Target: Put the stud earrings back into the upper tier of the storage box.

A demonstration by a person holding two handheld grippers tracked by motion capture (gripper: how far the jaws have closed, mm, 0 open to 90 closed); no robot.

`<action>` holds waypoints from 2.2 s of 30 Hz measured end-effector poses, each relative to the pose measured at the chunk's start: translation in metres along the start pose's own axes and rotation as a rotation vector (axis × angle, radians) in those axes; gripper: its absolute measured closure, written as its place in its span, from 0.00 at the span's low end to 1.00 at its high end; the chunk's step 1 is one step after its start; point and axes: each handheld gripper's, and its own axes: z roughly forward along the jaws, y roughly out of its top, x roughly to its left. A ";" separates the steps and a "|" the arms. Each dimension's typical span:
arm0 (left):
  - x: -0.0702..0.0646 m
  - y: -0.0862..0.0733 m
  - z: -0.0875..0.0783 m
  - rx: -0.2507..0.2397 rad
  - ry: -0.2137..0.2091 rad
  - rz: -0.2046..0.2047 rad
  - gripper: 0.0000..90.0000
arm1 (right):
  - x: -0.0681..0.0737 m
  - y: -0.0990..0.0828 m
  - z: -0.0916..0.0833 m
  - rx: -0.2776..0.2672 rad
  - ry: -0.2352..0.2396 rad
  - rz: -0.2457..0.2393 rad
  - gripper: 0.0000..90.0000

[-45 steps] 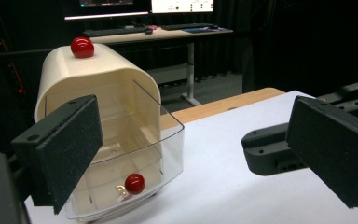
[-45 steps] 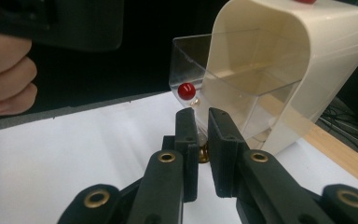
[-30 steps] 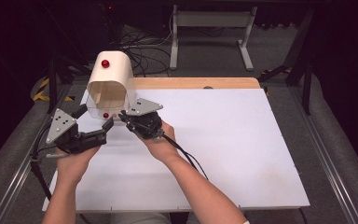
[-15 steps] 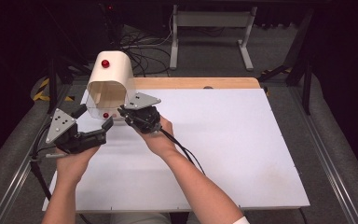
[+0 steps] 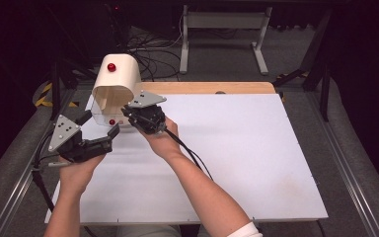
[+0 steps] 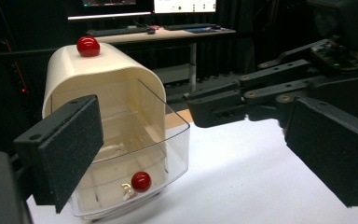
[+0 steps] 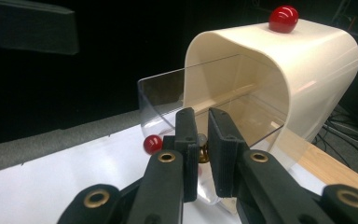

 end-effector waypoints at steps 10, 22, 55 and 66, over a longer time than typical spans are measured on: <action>0.002 0.000 -0.001 -0.007 0.001 -0.009 0.06 | -0.007 0.000 0.018 0.025 -0.018 0.031 0.93; 0.002 -0.001 0.001 -0.002 -0.005 -0.006 0.06 | -0.015 -0.001 0.029 0.046 -0.055 0.046 0.93; 0.000 -0.002 0.002 0.002 -0.005 0.001 0.06 | -0.016 0.003 0.020 0.029 -0.079 0.014 0.81; -0.002 -0.001 0.003 -0.003 -0.004 0.004 0.05 | -0.024 -0.004 -0.014 -0.033 -0.062 0.068 0.68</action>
